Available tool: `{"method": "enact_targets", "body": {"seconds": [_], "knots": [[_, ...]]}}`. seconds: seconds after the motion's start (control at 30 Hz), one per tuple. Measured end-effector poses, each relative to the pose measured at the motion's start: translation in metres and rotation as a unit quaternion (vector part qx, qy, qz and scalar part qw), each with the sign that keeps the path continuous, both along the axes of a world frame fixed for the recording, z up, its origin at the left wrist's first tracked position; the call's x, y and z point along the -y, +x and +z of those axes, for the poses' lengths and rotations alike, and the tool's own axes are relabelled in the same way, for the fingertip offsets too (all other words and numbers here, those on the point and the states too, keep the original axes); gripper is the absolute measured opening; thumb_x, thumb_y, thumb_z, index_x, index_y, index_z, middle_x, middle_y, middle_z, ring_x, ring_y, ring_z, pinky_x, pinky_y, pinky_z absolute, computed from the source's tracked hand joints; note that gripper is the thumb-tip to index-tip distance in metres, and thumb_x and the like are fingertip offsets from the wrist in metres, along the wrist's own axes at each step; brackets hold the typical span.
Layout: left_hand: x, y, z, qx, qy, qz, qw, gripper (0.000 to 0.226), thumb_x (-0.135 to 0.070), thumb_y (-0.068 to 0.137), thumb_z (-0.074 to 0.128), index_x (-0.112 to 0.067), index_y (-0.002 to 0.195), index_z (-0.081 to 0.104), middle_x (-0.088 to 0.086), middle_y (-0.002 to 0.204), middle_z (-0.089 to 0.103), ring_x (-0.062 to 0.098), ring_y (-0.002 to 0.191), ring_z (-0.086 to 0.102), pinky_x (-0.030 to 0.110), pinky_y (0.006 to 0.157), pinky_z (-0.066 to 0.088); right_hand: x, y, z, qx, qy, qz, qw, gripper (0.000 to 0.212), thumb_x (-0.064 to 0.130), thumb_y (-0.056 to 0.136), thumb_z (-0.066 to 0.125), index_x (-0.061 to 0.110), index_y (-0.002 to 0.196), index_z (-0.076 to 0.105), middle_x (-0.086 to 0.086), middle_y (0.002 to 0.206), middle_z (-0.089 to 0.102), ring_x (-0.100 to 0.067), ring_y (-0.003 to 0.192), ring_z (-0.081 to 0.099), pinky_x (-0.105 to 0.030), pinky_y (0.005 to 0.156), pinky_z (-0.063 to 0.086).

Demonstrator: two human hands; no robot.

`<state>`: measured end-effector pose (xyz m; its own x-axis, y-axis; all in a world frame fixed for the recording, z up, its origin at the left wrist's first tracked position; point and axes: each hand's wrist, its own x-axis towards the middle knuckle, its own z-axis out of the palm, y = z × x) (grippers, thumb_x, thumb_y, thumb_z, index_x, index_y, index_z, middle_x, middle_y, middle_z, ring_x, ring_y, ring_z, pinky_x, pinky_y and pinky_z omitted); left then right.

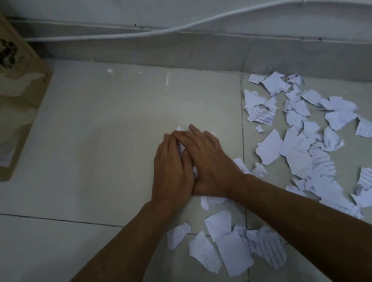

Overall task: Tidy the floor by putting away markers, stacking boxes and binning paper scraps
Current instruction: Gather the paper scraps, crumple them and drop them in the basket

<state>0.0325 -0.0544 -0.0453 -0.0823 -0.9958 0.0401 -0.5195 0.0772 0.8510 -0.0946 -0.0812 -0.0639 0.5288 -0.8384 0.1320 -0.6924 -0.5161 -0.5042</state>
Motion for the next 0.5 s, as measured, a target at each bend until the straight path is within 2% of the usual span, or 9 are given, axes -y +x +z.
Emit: {"method": "enact_targets", "body": {"seconds": [0.07, 0.1, 0.13, 0.2, 0.23, 0.3, 0.4, 0.47, 0.5], "knots": [[0.001, 0.000, 0.003, -0.036, 0.011, 0.034, 0.999, 0.046, -0.011, 0.105, 0.037, -0.004, 0.149, 0.030, 0.007, 0.153, 0.037, 0.015, 0.142, 0.033, 0.023, 0.121, 0.018, 0.003, 0.009, -0.002, 0.067, -0.002, 0.002, 0.998, 0.086, 0.053, 0.085, 0.061, 0.001, 0.144, 0.026, -0.030, 0.147, 0.040, -0.047, 0.139, 0.035, -0.066, 0.113, 0.025], [0.001, 0.001, 0.004, -0.049, 0.013, 0.042, 0.998, 0.044, -0.011, 0.104, 0.037, -0.007, 0.148, 0.032, 0.003, 0.150, 0.039, 0.012, 0.139, 0.036, 0.017, 0.118, 0.020, 0.004, 0.012, -0.003, 0.079, 0.004, 0.001, 0.997, 0.082, 0.052, 0.088, 0.057, -0.001, 0.143, 0.025, -0.033, 0.145, 0.041, -0.049, 0.136, 0.038, -0.066, 0.112, 0.026], [0.001, 0.003, 0.006, -0.056, 0.014, 0.046, 0.997, 0.043, -0.014, 0.103, 0.036, -0.011, 0.146, 0.033, -0.001, 0.147, 0.041, 0.009, 0.135, 0.039, 0.013, 0.114, 0.023, 0.005, 0.013, -0.005, 0.076, 0.012, -0.001, 0.997, 0.080, 0.045, 0.088, 0.062, -0.001, 0.142, 0.025, -0.034, 0.144, 0.042, -0.050, 0.135, 0.039, -0.067, 0.111, 0.026], [0.002, 0.005, 0.009, -0.069, 0.032, 0.057, 0.995, 0.052, -0.024, 0.096, 0.033, -0.011, 0.146, 0.033, 0.002, 0.147, 0.044, 0.012, 0.133, 0.044, 0.020, 0.114, 0.030, 0.008, 0.017, -0.006, 0.037, 0.025, -0.003, 0.999, 0.084, 0.027, 0.080, 0.076, 0.002, 0.145, 0.028, -0.031, 0.145, 0.043, -0.047, 0.135, 0.042, -0.060, 0.112, 0.027], [0.003, 0.007, 0.009, -0.076, 0.046, 0.064, 0.994, 0.058, -0.026, 0.093, 0.033, -0.008, 0.148, 0.030, 0.008, 0.149, 0.043, 0.018, 0.135, 0.044, 0.029, 0.116, 0.032, 0.009, 0.018, -0.004, 0.023, 0.030, -0.001, 0.999, 0.082, 0.023, 0.079, 0.076, -0.001, 0.145, 0.033, -0.030, 0.145, 0.044, -0.046, 0.134, 0.043, -0.055, 0.113, 0.028], [0.003, 0.009, 0.008, -0.087, 0.067, 0.065, 0.992, 0.069, -0.028, 0.090, 0.033, -0.002, 0.153, 0.018, 0.015, 0.155, 0.035, 0.026, 0.141, 0.038, 0.042, 0.118, 0.030, 0.010, 0.021, -0.002, 0.031, 0.028, 0.012, 0.999, 0.075, 0.024, 0.080, 0.072, -0.012, 0.138, 0.042, -0.033, 0.137, 0.050, -0.050, 0.125, 0.050, -0.057, 0.108, 0.034], [0.004, 0.012, 0.006, -0.098, 0.087, 0.041, 0.991, 0.075, -0.028, 0.089, 0.031, -0.004, 0.155, 0.003, 0.011, 0.163, 0.019, 0.020, 0.149, 0.025, 0.035, 0.123, 0.020, 0.010, 0.024, 0.004, -0.006, -0.044, 0.007, 0.999, 0.088, 0.033, 0.072, 0.083, -0.008, 0.139, 0.045, -0.024, 0.128, 0.061, -0.039, 0.108, 0.062, -0.052, 0.093, 0.048], [0.007, 0.012, 0.007, -0.121, 0.089, 0.054, 0.987, 0.076, -0.028, 0.089, 0.030, -0.011, 0.156, 0.000, -0.001, 0.161, 0.017, 0.013, 0.147, 0.026, 0.025, 0.120, 0.022, 0.007, 0.024, 0.007, -0.008, -0.072, 0.003, 0.997, 0.094, 0.034, 0.066, 0.086, -0.005, 0.140, 0.045, -0.020, 0.121, 0.065, -0.034, 0.098, 0.063, -0.046, 0.083, 0.051], [0.008, 0.011, 0.007, -0.136, 0.090, 0.070, 0.984, 0.075, -0.027, 0.088, 0.031, -0.014, 0.156, 0.001, -0.003, 0.160, 0.018, 0.015, 0.146, 0.028, 0.028, 0.120, 0.024, 0.005, 0.025, 0.008, 0.000, -0.079, 0.000, 0.997, 0.092, 0.033, 0.064, 0.086, -0.004, 0.139, 0.047, -0.019, 0.115, 0.067, -0.033, 0.093, 0.063, -0.045, 0.078, 0.052]]}}
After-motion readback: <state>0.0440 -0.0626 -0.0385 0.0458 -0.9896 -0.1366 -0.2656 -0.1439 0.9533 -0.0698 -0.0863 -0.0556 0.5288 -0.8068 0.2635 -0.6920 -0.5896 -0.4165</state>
